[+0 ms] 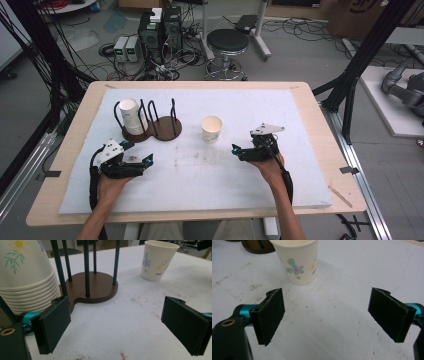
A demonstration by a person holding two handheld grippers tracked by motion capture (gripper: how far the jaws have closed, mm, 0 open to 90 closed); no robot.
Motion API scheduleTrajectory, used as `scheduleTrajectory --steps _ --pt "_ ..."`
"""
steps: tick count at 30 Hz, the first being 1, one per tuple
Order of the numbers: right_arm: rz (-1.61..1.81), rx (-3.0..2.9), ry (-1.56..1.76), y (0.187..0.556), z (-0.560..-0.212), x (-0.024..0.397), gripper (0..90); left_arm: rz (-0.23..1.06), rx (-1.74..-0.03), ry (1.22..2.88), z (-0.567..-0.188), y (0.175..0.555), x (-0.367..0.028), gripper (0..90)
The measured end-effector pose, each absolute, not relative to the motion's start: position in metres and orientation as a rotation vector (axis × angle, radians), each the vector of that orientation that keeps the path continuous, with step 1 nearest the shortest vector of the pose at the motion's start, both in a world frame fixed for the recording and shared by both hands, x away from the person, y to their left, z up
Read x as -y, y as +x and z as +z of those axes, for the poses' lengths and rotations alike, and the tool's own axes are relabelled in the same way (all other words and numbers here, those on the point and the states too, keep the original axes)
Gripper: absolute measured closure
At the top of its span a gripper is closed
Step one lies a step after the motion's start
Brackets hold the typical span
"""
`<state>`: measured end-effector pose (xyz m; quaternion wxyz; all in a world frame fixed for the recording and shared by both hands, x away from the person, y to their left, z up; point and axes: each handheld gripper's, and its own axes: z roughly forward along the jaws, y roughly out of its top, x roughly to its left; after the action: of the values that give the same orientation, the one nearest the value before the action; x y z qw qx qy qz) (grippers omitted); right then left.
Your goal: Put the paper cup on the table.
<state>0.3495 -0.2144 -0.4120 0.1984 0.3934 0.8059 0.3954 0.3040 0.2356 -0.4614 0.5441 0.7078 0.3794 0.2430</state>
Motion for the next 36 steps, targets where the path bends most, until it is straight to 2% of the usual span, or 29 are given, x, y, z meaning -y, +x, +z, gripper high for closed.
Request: scheduleTrajectory --steps 11,36 --pt "1.15 -2.17 1.123 0.335 -0.43 0.233 14.5 0.579 -0.894 1.683 -0.461 0.304 -0.235 8.7" --pt "1.237 -2.052 1.082 0.327 -0.45 0.235 15.4 0.574 -0.896 1.676 -0.462 0.303 -0.235 8.8"
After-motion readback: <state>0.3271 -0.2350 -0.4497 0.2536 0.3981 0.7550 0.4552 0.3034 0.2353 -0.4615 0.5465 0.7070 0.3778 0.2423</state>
